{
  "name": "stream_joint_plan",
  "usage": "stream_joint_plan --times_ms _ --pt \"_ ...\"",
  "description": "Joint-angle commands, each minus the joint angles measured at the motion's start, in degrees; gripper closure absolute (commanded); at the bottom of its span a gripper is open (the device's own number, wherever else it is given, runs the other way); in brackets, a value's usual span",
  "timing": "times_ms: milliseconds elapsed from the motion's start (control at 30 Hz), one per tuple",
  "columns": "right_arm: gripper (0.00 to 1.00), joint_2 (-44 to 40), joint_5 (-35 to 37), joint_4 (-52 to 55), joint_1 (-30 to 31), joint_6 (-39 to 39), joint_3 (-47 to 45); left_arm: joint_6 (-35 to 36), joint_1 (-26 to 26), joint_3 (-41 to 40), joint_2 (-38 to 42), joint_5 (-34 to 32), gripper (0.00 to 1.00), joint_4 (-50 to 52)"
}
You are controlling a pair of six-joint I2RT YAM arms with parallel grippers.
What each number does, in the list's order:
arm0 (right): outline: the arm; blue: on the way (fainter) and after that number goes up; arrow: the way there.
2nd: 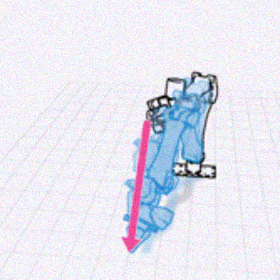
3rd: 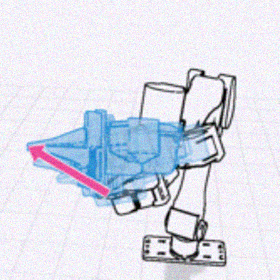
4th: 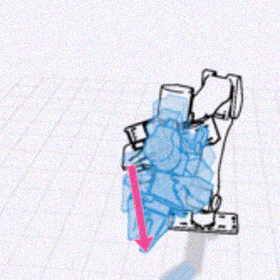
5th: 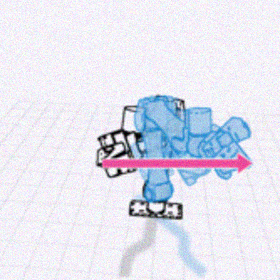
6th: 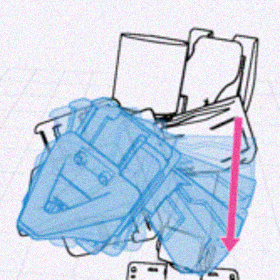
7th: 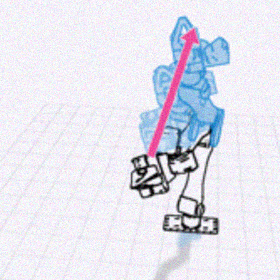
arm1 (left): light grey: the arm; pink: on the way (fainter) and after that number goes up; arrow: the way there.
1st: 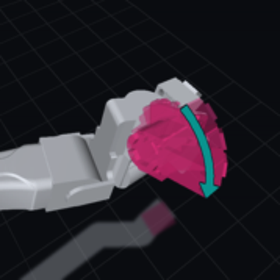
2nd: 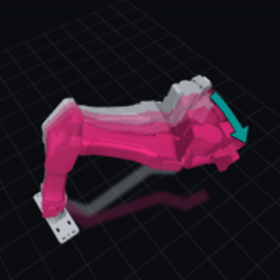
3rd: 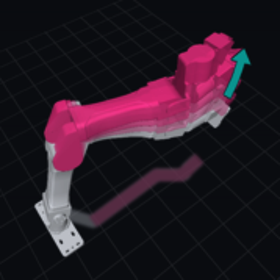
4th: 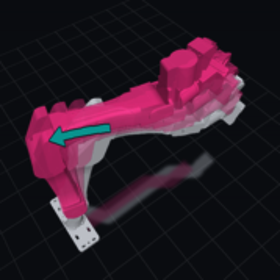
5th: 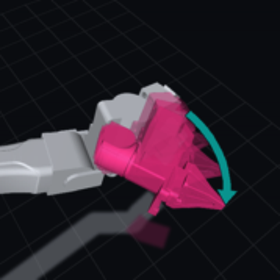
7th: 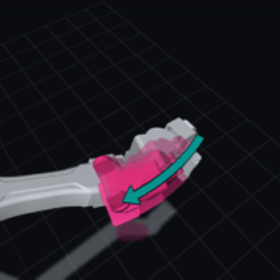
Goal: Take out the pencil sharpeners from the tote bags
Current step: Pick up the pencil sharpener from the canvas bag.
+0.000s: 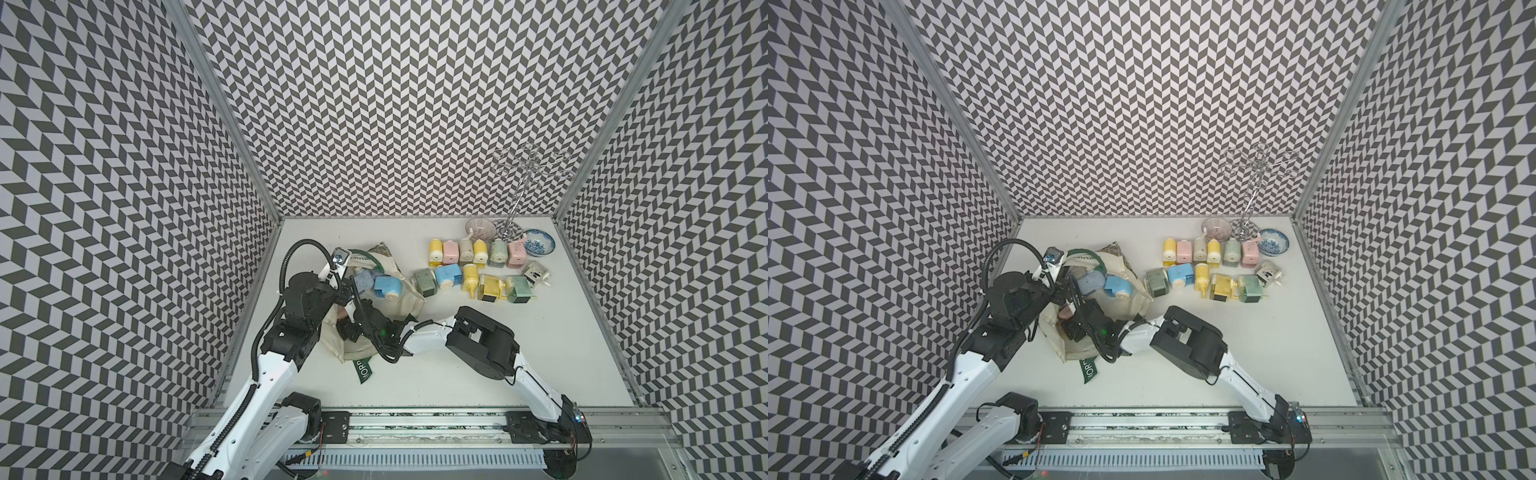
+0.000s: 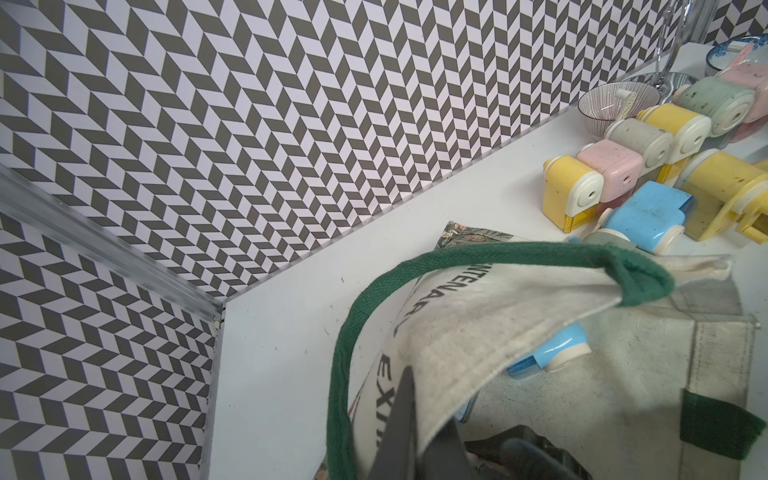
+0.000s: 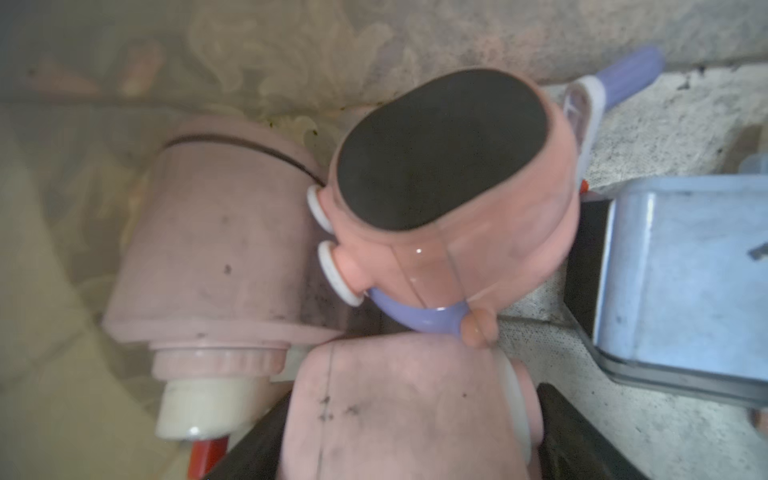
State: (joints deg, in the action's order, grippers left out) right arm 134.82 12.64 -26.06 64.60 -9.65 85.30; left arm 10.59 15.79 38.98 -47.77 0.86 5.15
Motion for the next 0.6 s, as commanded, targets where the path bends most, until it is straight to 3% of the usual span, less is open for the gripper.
stream_joint_plan --times_ms 0,233,567 --pt "0.29 -0.81 1.61 -0.61 0.04 -0.22 -0.09 -0.05 0.37 0.48 0.74 0.02 1.0 -2.95" --pt "0.46 -6.28 0.71 0.31 0.07 0.42 -4.8 0.13 0.35 0.46 1.14 0.32 1.0 -2.87" --pt "0.52 -16.07 -5.42 6.56 0.04 1.75 -11.1 0.13 0.38 0.5 1.09 0.61 1.0 -2.66"
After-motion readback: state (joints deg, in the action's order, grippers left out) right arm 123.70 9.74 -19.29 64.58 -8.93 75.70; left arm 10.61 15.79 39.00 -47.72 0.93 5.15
